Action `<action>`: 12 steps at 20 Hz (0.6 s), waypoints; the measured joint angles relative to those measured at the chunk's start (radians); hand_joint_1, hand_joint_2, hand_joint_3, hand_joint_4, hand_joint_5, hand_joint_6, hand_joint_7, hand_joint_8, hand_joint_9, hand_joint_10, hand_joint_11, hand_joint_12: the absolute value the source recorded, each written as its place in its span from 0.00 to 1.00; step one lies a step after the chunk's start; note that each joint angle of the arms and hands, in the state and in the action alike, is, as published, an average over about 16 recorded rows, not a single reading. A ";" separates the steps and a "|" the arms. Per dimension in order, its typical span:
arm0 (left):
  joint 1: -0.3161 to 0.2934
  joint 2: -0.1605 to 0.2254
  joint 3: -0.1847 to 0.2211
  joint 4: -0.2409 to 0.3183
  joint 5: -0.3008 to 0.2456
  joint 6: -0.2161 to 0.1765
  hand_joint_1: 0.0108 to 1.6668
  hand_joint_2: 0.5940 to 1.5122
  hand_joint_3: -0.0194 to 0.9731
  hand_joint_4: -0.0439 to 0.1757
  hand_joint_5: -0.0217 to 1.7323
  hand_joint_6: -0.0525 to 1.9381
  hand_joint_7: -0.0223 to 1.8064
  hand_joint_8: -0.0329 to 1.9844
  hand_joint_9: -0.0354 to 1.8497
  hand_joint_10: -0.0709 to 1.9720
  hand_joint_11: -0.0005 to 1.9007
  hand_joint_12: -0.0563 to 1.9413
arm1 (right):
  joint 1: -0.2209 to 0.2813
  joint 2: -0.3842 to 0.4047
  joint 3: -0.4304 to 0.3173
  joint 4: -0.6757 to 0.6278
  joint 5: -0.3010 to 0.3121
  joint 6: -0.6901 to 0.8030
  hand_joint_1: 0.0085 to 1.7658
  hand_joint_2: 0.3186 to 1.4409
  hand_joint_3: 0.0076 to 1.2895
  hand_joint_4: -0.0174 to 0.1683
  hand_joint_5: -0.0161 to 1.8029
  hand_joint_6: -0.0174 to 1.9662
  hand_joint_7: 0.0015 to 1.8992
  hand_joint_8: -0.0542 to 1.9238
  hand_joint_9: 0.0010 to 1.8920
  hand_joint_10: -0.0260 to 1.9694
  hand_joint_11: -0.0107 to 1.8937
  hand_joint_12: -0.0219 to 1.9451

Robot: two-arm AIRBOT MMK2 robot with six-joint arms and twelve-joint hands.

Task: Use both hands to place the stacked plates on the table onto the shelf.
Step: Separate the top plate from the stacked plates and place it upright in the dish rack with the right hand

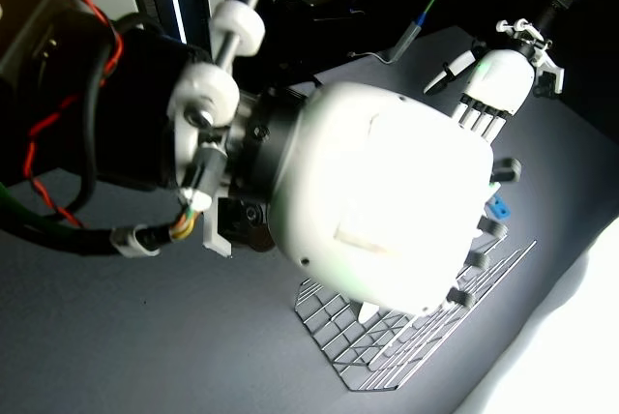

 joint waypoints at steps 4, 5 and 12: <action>0.000 0.000 0.000 0.001 -0.002 0.002 0.01 0.61 0.04 0.20 0.05 0.03 0.05 0.02 0.04 0.04 0.01 0.03 | -0.025 -0.039 0.052 0.035 0.000 -0.007 0.69 0.59 0.00 0.20 0.55 0.45 0.57 0.43 0.69 0.02 0.51 0.56; 0.000 0.000 0.000 0.002 -0.002 0.002 0.01 0.61 0.04 0.20 0.05 0.03 0.05 0.02 0.04 0.04 0.01 0.03 | -0.031 -0.049 0.065 0.045 -0.001 -0.011 0.69 0.59 0.00 0.20 0.55 0.45 0.57 0.43 0.69 0.02 0.51 0.56; 0.000 0.000 0.001 0.003 -0.003 0.005 0.01 0.61 0.04 0.20 0.05 0.03 0.05 0.02 0.04 0.04 0.01 0.03 | -0.077 -0.117 0.146 0.131 0.000 -0.054 0.69 0.60 0.00 0.20 0.55 0.45 0.57 0.44 0.70 0.02 0.50 0.56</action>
